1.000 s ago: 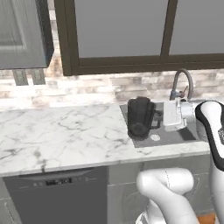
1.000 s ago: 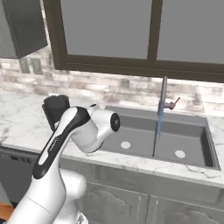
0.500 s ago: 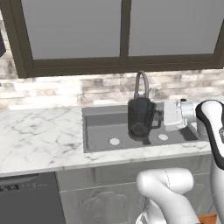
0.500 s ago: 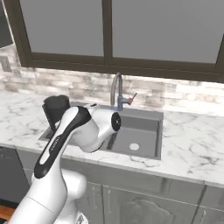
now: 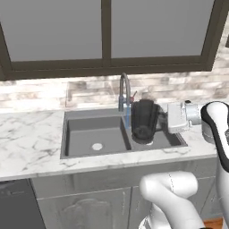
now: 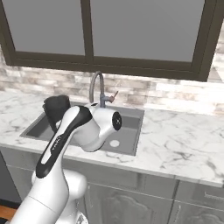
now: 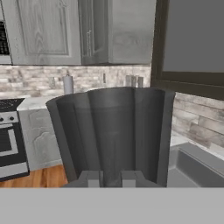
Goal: Turn on the sink faucet and place the jug under the water for a few seconds to fill it up.
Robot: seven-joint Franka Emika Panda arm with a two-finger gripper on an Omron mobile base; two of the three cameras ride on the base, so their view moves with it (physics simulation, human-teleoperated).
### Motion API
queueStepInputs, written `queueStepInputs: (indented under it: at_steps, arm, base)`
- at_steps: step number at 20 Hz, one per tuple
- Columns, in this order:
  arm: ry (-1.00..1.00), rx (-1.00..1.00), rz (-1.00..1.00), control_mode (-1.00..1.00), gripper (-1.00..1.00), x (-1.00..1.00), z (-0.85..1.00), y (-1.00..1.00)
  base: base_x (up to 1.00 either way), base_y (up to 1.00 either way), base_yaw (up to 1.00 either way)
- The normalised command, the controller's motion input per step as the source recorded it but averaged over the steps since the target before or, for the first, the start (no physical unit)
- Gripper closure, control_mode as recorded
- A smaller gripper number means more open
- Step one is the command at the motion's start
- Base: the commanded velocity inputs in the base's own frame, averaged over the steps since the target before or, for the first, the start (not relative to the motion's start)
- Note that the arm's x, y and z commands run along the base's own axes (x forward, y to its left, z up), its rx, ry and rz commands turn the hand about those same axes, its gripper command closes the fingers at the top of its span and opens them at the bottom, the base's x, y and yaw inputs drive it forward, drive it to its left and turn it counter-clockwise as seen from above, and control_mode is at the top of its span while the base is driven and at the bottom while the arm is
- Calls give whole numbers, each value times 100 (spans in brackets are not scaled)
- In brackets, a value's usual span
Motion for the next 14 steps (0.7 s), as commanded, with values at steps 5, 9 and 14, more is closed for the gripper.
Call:
queueStepInputs:
  at_steps: [5,9,14]
  arm:
    - [0,0,0,100,100,0,0,0]
    - [0,0,0,100,100,0,0,0]
    - [0,0,0,100,100,0,0,0]
  base:
    - [0,-47,0]
    - [0,-37,0]
    - [0,-19,0]
